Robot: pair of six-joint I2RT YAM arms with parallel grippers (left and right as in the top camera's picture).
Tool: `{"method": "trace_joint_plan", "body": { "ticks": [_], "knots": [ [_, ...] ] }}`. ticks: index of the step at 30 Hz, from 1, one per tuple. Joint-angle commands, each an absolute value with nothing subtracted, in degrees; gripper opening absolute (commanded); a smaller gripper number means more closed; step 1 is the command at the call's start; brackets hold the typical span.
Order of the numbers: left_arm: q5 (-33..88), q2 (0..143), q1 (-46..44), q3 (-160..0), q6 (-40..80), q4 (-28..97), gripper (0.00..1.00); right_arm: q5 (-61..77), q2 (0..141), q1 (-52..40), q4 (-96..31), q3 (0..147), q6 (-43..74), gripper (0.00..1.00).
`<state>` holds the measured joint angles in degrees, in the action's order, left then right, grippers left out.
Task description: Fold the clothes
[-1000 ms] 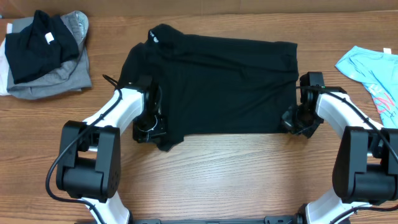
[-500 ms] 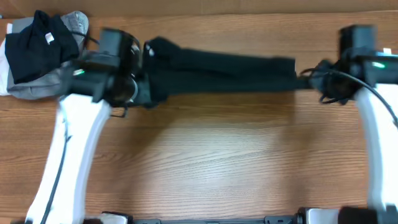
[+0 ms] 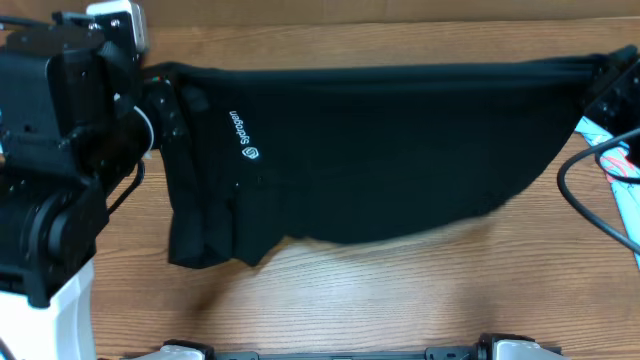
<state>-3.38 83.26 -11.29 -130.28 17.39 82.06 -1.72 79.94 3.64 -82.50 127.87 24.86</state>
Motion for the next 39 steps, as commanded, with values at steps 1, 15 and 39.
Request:
{"method": "trace_joint_plan", "body": {
  "ticks": [1, 15, 39],
  "knots": [
    [-9.6, 88.3, -10.1, -130.9, 15.2, 79.0, 0.04, -4.2, 84.6, 3.9, -79.8, 128.3, 24.0, 0.04],
    [-9.2, 104.1, -0.6, -136.2, 5.8, 56.3, 0.04, -4.2, 97.3, 4.0, -59.8, 129.8, 23.7, 0.04],
    [11.0, 112.7, -2.5, -123.2, 8.3, 90.8, 0.04, -6.2, 98.3, 4.1, -80.2, 103.6, 29.6, 0.04]
  ]
}}
